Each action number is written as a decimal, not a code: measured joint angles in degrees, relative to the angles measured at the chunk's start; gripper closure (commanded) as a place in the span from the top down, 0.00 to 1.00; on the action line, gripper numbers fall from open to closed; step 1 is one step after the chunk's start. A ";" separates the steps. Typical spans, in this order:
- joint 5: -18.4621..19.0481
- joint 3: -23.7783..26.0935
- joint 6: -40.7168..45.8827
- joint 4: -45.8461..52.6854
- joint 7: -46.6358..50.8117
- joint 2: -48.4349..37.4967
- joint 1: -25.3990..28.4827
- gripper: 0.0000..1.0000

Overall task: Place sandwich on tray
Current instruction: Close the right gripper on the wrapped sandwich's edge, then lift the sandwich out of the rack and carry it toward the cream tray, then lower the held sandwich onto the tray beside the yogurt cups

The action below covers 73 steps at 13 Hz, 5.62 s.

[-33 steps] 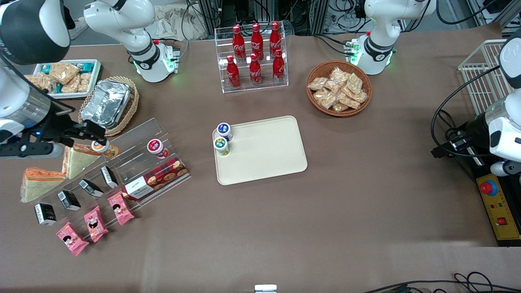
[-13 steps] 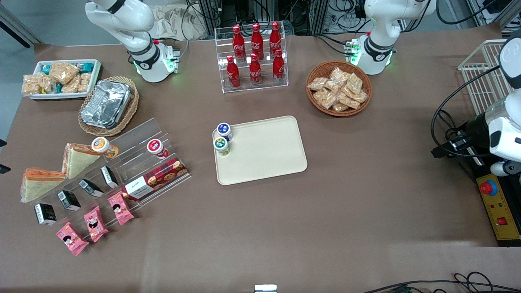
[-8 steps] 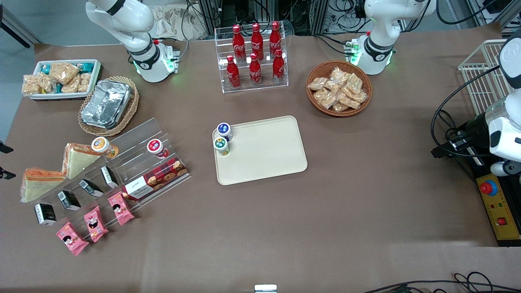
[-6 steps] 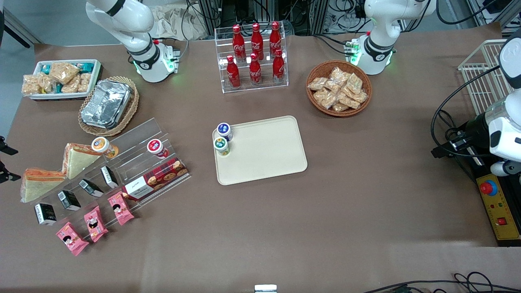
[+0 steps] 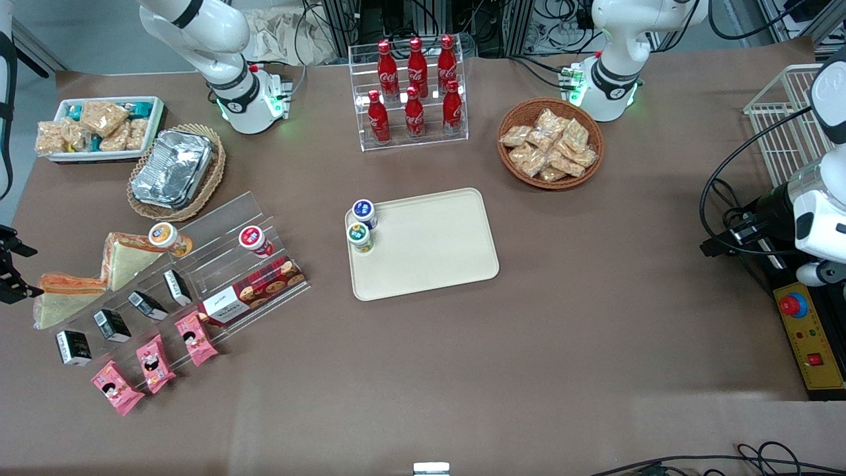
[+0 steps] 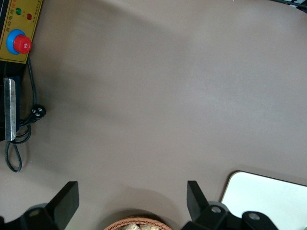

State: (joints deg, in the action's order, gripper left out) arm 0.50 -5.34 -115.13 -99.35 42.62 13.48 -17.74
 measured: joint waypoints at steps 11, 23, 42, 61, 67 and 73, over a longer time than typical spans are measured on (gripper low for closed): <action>-0.45 0.40 -7.40 -0.89 -2.21 6.47 -1.75 1.00; -2.26 0.82 -8.73 -1.45 -9.08 6.73 -1.54 0.00; -11.63 1.65 15.91 9.29 25.94 -5.72 18.06 0.00; -0.75 1.46 0.33 7.19 76.05 6.67 52.62 0.00; 0.63 1.41 -7.06 2.57 81.47 7.19 54.00 0.00; 5.54 1.41 -13.55 0.70 90.62 11.19 57.63 0.00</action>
State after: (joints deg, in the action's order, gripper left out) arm 6.04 -3.93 -128.68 -98.66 133.24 24.66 39.89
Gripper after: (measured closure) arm 0.802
